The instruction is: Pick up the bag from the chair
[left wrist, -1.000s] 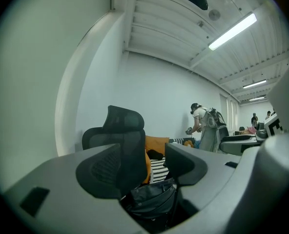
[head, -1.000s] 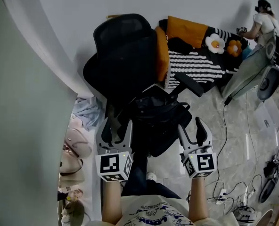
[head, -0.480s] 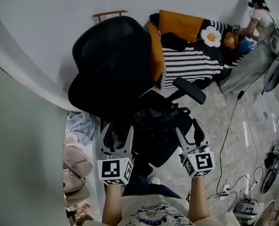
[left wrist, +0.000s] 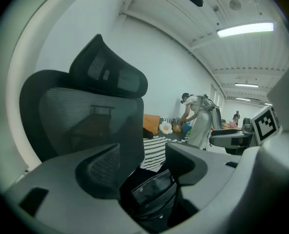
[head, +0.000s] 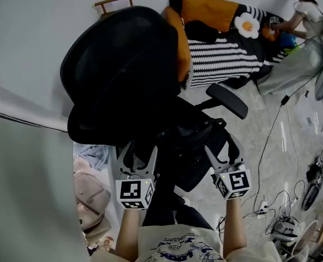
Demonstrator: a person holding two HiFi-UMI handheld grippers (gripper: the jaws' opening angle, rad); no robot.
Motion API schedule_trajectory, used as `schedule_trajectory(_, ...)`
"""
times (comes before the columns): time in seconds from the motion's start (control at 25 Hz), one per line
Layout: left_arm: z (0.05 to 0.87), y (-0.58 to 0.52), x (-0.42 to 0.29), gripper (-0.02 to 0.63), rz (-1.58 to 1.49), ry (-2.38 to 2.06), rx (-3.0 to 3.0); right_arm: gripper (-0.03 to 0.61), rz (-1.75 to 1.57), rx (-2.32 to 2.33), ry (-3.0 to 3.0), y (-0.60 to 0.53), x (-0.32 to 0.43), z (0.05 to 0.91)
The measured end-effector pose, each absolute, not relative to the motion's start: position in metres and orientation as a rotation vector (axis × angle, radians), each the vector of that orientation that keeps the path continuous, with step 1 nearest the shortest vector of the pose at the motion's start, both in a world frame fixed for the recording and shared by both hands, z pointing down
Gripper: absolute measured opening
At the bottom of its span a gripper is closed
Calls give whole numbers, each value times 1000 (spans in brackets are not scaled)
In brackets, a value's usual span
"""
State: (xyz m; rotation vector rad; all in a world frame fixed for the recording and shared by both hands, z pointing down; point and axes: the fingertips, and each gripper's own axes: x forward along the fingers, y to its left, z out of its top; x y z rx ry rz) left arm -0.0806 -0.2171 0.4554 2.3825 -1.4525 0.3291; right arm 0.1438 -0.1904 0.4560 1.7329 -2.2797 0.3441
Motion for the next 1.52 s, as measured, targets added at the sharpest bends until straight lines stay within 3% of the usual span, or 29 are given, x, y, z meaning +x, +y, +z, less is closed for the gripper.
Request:
schedule_trajectory(0.84, 667, -264, -35, 305, 506, -1027, 2265, 399, 603, 1669, -2051, -257, 201, 657)
schedule_trajectory(1.52, 754, -271, -22, 308, 531, -929, 2173, 423, 700, 1478, -2121, -293, 213, 733)
